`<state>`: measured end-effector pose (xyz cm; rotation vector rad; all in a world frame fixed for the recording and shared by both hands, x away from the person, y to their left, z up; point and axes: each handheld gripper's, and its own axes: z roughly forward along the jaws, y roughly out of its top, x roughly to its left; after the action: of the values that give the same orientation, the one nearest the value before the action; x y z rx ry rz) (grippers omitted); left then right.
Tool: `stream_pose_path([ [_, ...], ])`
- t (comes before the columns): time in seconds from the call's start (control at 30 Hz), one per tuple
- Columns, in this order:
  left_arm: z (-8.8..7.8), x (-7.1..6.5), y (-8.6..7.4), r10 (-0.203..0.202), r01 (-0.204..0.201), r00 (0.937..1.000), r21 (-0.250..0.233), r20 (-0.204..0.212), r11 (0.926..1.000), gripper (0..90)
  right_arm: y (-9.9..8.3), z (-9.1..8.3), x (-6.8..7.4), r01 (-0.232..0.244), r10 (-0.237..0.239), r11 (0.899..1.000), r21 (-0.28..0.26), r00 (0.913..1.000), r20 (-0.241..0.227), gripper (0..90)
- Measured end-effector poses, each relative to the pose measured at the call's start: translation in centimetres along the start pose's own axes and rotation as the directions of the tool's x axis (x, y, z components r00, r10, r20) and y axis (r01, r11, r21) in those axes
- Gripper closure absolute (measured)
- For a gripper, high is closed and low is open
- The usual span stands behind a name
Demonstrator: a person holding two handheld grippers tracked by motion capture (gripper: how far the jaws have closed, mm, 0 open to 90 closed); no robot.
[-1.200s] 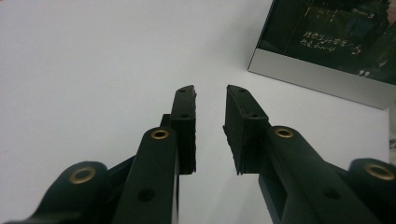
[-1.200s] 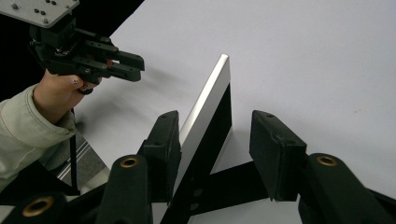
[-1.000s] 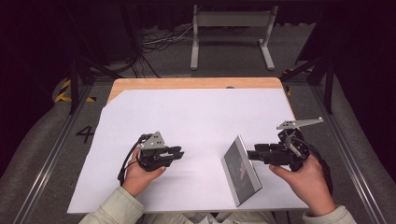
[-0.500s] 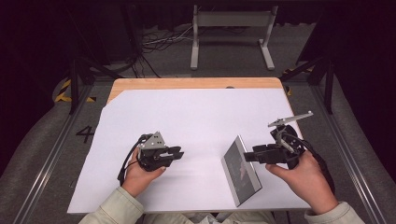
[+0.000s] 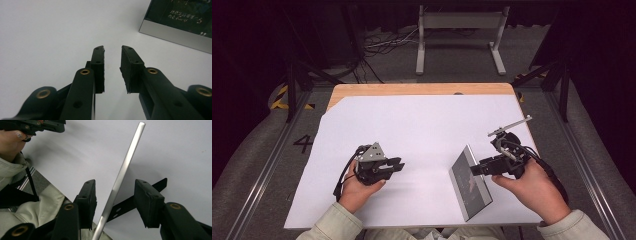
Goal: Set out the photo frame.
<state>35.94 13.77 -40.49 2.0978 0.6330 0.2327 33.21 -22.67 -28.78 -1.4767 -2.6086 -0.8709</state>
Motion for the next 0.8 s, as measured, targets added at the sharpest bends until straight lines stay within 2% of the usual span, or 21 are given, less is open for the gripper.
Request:
stream_pose_path([
  [0.3, -0.2, 0.0, -0.3, -0.011, 0.011, 0.9999, 0.006, -0.010, 0.9999, 73.3, 0.3, 1.3, 0.8, 0.053, -0.055, 0.997, 0.053, 0.9978, 0.037, 53.1],
  [0.43, -0.1, 0.0, -0.3, -0.011, 0.011, 0.9999, 0.006, -0.007, 0.9999, 73.3, 0.3, 1.5, 0.9, 0.060, -0.063, 0.996, 0.062, 0.9969, 0.047, 55.0],
  [0.47, -0.1, 0.0, -0.3, -0.010, 0.010, 0.9999, 0.007, -0.007, 0.9999, 73.3, 0.2, 1.6, 0.9, 0.065, -0.069, 0.995, 0.071, 0.9957, 0.061, 56.7],
  [0.8, 0.0, 0.0, -0.3, -0.007, 0.007, 1.0000, 0.007, 0.000, 1.0000, 73.2, 0.3, 1.9, 1.2, 0.099, -0.107, 0.991, 0.094, 0.9908, 0.083, 67.8],
])
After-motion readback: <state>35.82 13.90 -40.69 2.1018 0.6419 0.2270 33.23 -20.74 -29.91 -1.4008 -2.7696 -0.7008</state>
